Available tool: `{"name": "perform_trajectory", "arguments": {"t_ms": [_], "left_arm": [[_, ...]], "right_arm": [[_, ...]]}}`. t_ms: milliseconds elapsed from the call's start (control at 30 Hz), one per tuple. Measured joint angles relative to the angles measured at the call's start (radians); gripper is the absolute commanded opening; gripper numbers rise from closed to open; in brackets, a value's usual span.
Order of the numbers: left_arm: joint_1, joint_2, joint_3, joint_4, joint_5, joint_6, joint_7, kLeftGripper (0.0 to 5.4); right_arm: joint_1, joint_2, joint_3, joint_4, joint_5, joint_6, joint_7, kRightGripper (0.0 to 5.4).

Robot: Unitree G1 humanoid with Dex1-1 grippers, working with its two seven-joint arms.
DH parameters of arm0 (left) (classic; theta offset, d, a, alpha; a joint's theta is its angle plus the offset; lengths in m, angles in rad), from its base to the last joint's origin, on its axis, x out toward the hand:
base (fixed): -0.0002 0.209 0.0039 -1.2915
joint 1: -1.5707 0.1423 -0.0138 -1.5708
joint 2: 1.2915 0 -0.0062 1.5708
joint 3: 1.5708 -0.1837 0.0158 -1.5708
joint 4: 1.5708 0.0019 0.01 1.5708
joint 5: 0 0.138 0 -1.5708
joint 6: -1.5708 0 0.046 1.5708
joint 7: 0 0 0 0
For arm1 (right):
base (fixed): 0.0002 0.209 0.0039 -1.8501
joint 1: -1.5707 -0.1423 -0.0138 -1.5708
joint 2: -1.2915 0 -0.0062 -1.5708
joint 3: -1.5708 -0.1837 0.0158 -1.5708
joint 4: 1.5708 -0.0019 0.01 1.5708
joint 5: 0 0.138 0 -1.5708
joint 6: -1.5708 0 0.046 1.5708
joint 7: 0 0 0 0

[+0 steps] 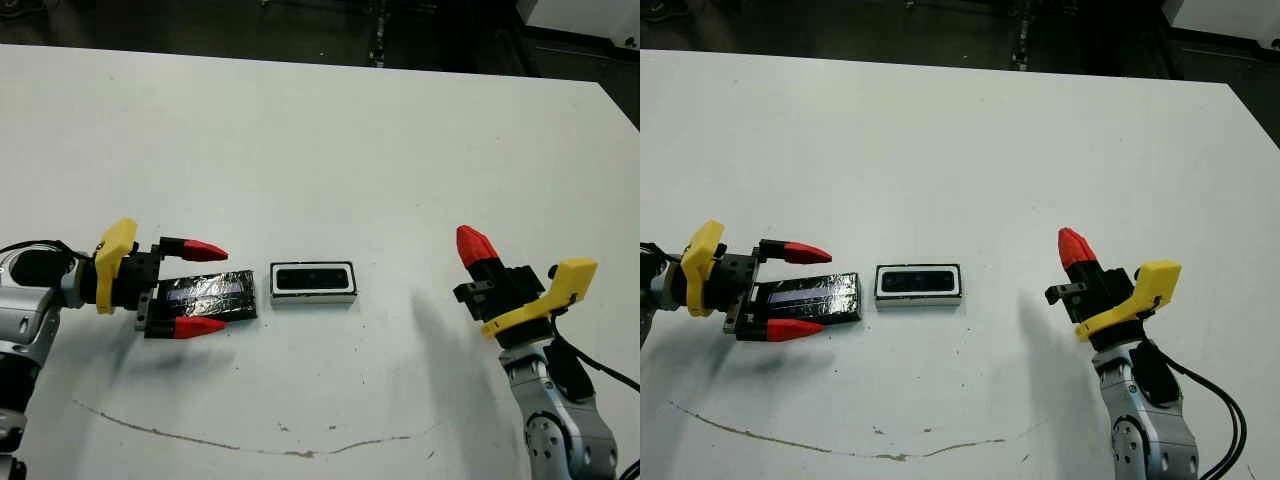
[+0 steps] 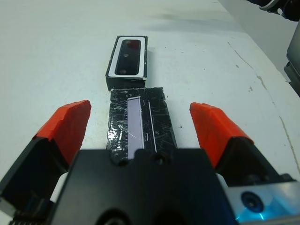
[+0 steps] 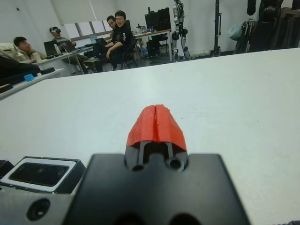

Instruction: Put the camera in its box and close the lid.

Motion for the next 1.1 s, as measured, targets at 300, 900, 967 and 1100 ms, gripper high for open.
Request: {"name": "perform_trajectory", "arguments": {"t_ms": [300, 900, 967, 1100], "left_arm": [[-0.006, -0.002, -0.006, 0.016, 0.009, -0.006, 0.024, 5.4], [-0.058, 0.008, -0.039, 0.06, 0.015, 0.08, 0.027, 5.4], [-0.061, 0.01, -0.043, 0.059, 0.019, 0.079, 0.027, 5.4], [-0.066, 0.019, -0.052, 0.052, 0.03, 0.082, 0.027, 5.4]], "right_arm": [[0.001, 0.0, 0.002, -0.001, 0.006, 0.0, 0.002, 0.01], [0.001, -0.001, 0.003, -0.002, 0.004, 0.0, 0.001, 0.01], [0.001, -0.001, 0.003, -0.002, 0.005, 0.0, 0.001, 0.01], [0.001, -0.001, 0.003, -0.002, 0.005, 0.0, 0.001, 0.01]]}}
